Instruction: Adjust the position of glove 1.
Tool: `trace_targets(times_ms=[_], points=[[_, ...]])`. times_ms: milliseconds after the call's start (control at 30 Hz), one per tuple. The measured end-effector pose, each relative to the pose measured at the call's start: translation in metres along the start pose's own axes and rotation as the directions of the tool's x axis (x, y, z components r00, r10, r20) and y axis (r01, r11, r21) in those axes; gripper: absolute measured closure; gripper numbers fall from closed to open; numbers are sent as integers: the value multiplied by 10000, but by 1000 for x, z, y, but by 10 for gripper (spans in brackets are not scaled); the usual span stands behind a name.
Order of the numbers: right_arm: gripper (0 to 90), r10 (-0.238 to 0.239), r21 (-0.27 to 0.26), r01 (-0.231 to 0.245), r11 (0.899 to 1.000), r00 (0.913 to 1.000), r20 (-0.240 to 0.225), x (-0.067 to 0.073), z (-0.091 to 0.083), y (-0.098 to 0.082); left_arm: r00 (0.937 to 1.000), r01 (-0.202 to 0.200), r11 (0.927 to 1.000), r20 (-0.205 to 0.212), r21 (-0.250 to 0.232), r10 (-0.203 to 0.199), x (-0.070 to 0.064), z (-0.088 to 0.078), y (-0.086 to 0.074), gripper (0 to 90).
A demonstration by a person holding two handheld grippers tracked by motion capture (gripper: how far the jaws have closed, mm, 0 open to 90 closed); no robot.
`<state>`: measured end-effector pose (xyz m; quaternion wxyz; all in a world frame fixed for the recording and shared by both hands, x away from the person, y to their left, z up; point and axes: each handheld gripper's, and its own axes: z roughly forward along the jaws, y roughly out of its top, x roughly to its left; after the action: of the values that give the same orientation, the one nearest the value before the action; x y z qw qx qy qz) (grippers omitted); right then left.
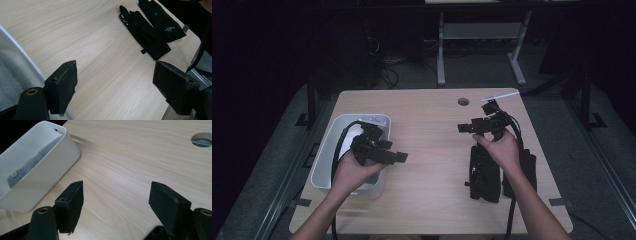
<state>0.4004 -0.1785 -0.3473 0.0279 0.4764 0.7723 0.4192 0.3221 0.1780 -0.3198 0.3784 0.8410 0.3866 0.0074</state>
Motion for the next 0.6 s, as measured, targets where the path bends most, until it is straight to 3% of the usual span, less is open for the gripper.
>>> trace_targets(times_ms=[300, 600], points=[[271, 44, -2, -44, 10000, 9995, 316, -18, -17, -20, 9996, -192, 9998, 189, 18, 192, -13, 13, 4, 190], [271, 391, -27, -390, 9992, 9966, 722, -39, -38, -44, 9987, -391, 9992, 335, -12, 392, -27, 24, 5, 185]])
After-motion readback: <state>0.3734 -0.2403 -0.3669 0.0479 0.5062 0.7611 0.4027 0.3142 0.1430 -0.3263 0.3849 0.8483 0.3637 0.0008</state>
